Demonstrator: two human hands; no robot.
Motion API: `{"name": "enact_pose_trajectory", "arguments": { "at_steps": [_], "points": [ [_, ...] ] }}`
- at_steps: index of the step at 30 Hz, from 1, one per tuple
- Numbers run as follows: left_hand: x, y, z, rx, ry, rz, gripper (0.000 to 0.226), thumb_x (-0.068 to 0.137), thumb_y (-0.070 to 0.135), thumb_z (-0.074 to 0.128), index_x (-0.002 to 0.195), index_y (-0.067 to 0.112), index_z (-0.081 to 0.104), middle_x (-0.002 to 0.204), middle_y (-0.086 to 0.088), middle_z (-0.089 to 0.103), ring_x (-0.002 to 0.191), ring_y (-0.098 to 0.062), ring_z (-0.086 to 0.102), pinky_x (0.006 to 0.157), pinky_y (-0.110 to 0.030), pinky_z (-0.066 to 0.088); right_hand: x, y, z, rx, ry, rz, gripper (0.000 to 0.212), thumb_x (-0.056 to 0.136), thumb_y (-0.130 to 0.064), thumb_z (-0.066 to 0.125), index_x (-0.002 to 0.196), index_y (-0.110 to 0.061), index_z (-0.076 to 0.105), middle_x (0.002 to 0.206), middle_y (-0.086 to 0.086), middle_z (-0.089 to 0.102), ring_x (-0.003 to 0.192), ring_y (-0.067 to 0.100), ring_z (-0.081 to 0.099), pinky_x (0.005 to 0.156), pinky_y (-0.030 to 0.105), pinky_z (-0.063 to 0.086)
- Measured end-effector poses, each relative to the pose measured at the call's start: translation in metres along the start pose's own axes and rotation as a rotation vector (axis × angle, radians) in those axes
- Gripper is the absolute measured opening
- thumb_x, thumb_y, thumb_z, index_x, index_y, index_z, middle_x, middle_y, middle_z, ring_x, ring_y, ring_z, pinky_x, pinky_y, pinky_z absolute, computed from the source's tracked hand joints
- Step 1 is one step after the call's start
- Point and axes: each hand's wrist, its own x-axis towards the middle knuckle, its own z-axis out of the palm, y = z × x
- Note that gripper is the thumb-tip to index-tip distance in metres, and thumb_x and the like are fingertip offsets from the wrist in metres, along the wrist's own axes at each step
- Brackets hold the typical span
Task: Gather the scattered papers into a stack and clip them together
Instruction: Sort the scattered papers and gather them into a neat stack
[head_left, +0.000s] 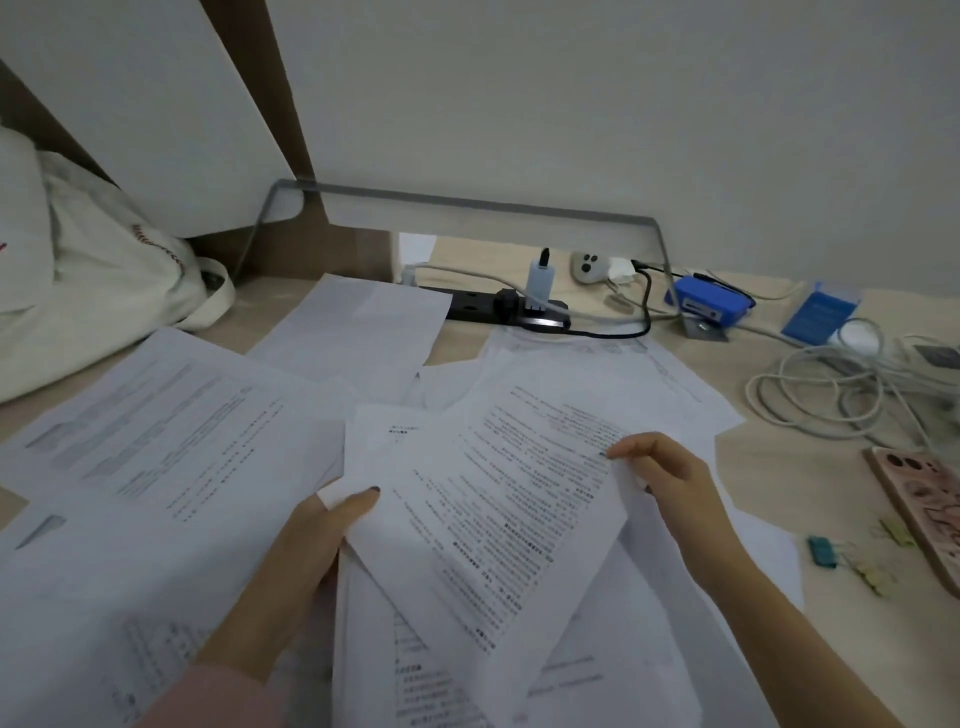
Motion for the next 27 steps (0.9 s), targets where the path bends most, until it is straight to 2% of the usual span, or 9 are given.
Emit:
{"name": "enact_pose_trajectory", "arguments": {
  "at_steps": [2, 4, 7, 9, 11, 14, 20, 23, 27],
  "points": [
    [0.008, -0.002, -0.002, 0.022, 0.014, -0.004, 0.017, 0.089, 0.014, 0.056, 0.101, 0.017, 0.066, 0.107, -0.012, 0.070, 0.100, -0.032, 0.064, 0.096, -0.048, 0.046, 0.014, 0.001, 0.004, -0.104, 0.031, -0.014, 0.033, 0.087, 0.001, 0.048, 0.112, -0.016, 0.060, 0.112, -0.006, 0.058, 0.088, 0.007, 0.055, 0.083, 0.025, 0.042],
    [0.015, -0.003, -0.003, 0.022, 0.017, -0.012, 0.018, 0.089, 0.013, 0.055, 0.103, 0.019, 0.064, 0.108, -0.011, 0.069, 0.101, -0.032, 0.064, 0.097, -0.050, 0.046, 0.027, 0.000, 0.003, -0.135, 0.093, 0.033, 0.044, 0.089, -0.008, 0.053, 0.130, -0.023, 0.046, 0.121, -0.008, 0.048, 0.093, 0.013, 0.055, 0.087, 0.033, 0.045],
    [0.020, -0.005, -0.005, 0.013, -0.002, -0.001, 0.019, 0.089, 0.013, 0.055, 0.103, 0.022, 0.063, 0.106, -0.008, 0.070, 0.099, -0.029, 0.065, 0.092, -0.046, 0.048, 0.039, -0.008, -0.005, -0.068, 0.163, 0.165, 0.059, 0.088, -0.015, 0.059, 0.140, -0.020, 0.032, 0.118, -0.003, 0.042, 0.096, 0.022, 0.055, 0.077, 0.033, 0.046],
    [0.016, -0.004, -0.004, -0.008, -0.020, 0.014, 0.023, 0.089, 0.013, 0.054, 0.110, 0.018, 0.063, 0.104, -0.007, 0.071, 0.099, -0.028, 0.065, 0.087, -0.042, 0.049, 0.041, -0.010, -0.013, -0.050, 0.127, 0.227, 0.057, 0.088, -0.014, 0.061, 0.139, -0.013, 0.036, 0.108, 0.004, 0.053, 0.080, 0.024, 0.061, 0.072, 0.031, 0.048],
    [0.014, -0.002, -0.001, -0.026, -0.029, 0.022, 0.027, 0.089, 0.014, 0.054, 0.115, 0.011, 0.063, 0.106, -0.009, 0.071, 0.100, -0.029, 0.065, 0.085, -0.040, 0.050, 0.038, -0.012, -0.019, -0.125, 0.039, 0.245, 0.038, 0.086, -0.009, 0.060, 0.123, -0.002, 0.052, 0.084, 0.011, 0.063, 0.063, 0.020, 0.061, 0.063, 0.029, 0.051],
    [0.012, 0.002, 0.002, -0.071, -0.028, 0.002, 0.030, 0.089, 0.023, 0.055, 0.115, 0.010, 0.063, 0.112, -0.012, 0.069, 0.104, -0.030, 0.063, 0.097, -0.044, 0.046, 0.029, -0.016, -0.030, -0.186, 0.066, 0.195, 0.016, 0.085, -0.003, 0.056, 0.095, 0.009, 0.061, 0.060, 0.011, 0.058, 0.053, 0.021, 0.052, 0.053, 0.026, 0.043],
    [-0.002, 0.002, 0.004, -0.073, -0.181, 0.000, 0.030, 0.088, 0.033, 0.053, 0.111, 0.017, 0.066, 0.106, -0.005, 0.073, 0.098, -0.024, 0.069, 0.089, -0.042, 0.049, -0.008, -0.028, -0.055, 0.329, 0.289, 0.162, 0.022, 0.088, 0.002, 0.051, 0.110, 0.002, 0.055, 0.072, 0.015, 0.060, 0.052, 0.016, 0.061, 0.051, 0.019, 0.054],
    [-0.007, -0.004, 0.003, -0.042, -0.198, 0.002, 0.031, 0.088, 0.024, 0.056, 0.116, 0.014, 0.063, 0.110, -0.007, 0.072, 0.102, -0.027, 0.067, 0.095, -0.045, 0.048, -0.041, -0.022, -0.044, 0.483, 0.181, 0.276, 0.024, 0.088, 0.004, 0.050, 0.112, 0.007, 0.053, 0.082, 0.021, 0.065, 0.054, 0.015, 0.068, 0.053, 0.020, 0.057],
    [-0.016, -0.012, 0.007, -0.068, -0.120, 0.062, 0.029, 0.090, 0.014, 0.054, 0.118, 0.014, 0.062, 0.111, -0.008, 0.071, 0.101, -0.025, 0.066, 0.089, -0.040, 0.050, -0.084, -0.013, -0.016, 0.561, 0.019, 0.418, 0.018, 0.086, 0.004, 0.054, 0.103, 0.002, 0.059, 0.075, 0.019, 0.070, 0.057, 0.023, 0.069, 0.050, 0.026, 0.057]
  ]
}}
